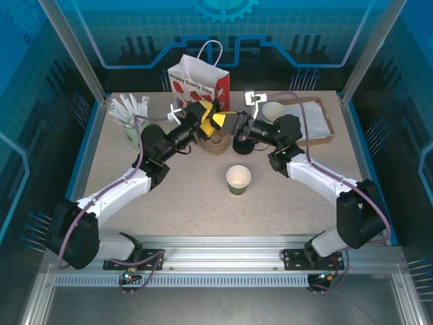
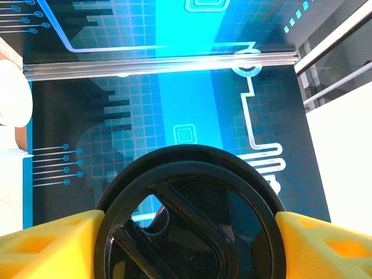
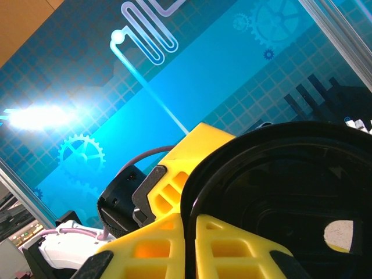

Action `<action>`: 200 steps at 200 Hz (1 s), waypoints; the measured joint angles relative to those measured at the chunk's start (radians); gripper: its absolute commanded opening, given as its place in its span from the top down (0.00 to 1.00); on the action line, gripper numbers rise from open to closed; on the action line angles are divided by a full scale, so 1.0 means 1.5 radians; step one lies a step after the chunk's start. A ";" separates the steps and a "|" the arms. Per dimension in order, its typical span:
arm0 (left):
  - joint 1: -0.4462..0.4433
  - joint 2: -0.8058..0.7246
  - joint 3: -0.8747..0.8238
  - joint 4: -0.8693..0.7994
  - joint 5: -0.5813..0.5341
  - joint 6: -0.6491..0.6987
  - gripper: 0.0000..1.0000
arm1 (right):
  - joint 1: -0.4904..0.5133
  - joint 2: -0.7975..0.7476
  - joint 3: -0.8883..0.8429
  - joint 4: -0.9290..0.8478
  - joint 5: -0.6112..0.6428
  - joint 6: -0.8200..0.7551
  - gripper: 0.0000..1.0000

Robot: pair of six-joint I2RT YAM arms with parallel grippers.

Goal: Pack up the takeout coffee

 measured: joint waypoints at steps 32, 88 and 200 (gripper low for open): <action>0.000 0.000 0.000 0.005 -0.001 0.000 0.33 | 0.000 0.000 0.003 -0.001 0.000 -0.001 0.87; 0.000 -0.010 -0.048 -0.026 -0.028 0.058 0.36 | -0.023 -0.042 0.003 -0.153 0.002 -0.070 0.43; -0.266 0.032 0.114 -0.595 -0.334 0.724 0.35 | -0.237 -0.290 0.108 -1.015 0.325 -0.500 0.17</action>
